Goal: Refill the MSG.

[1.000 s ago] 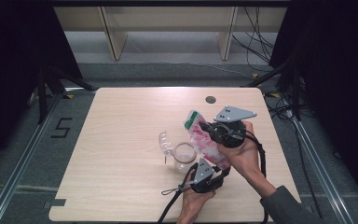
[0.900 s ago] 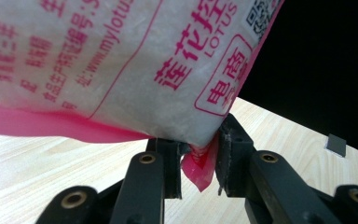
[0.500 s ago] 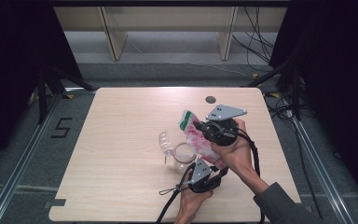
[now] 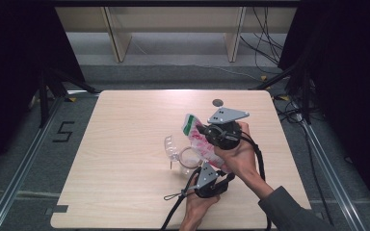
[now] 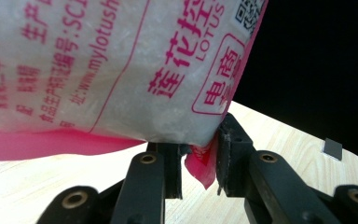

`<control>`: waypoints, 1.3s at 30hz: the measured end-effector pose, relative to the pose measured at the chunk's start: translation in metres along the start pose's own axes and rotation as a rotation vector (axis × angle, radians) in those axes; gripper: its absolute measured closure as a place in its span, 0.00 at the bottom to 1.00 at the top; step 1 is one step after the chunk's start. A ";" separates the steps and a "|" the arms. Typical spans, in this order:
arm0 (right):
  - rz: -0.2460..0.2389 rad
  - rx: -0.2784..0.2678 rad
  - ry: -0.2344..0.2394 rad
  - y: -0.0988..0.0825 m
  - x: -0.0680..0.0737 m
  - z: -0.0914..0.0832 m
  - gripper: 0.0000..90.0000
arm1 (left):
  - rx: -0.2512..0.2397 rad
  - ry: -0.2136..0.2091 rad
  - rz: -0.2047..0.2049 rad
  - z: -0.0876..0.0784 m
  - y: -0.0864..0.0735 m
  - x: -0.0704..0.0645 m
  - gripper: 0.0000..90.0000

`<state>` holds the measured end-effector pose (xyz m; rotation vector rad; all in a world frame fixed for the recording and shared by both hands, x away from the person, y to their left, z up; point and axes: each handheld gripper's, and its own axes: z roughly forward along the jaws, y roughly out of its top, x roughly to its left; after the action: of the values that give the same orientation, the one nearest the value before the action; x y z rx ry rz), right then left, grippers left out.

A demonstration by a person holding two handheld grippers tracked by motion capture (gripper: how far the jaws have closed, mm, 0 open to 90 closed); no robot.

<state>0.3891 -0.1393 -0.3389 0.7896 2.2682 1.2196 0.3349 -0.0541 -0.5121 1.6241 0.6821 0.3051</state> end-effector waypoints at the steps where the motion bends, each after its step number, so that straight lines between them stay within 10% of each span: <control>1: 0.001 0.000 0.002 0.000 0.000 0.000 1.00 | -0.002 -0.001 -0.002 0.000 0.000 0.000 0.82; 39: -0.034 0.035 0.010 0.000 0.002 0.010 1.00 | 0.000 -0.015 -0.010 0.004 -0.001 -0.001 0.82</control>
<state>0.3935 -0.1317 -0.3446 0.7565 2.3080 1.1741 0.3361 -0.0575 -0.5132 1.6213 0.6787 0.2858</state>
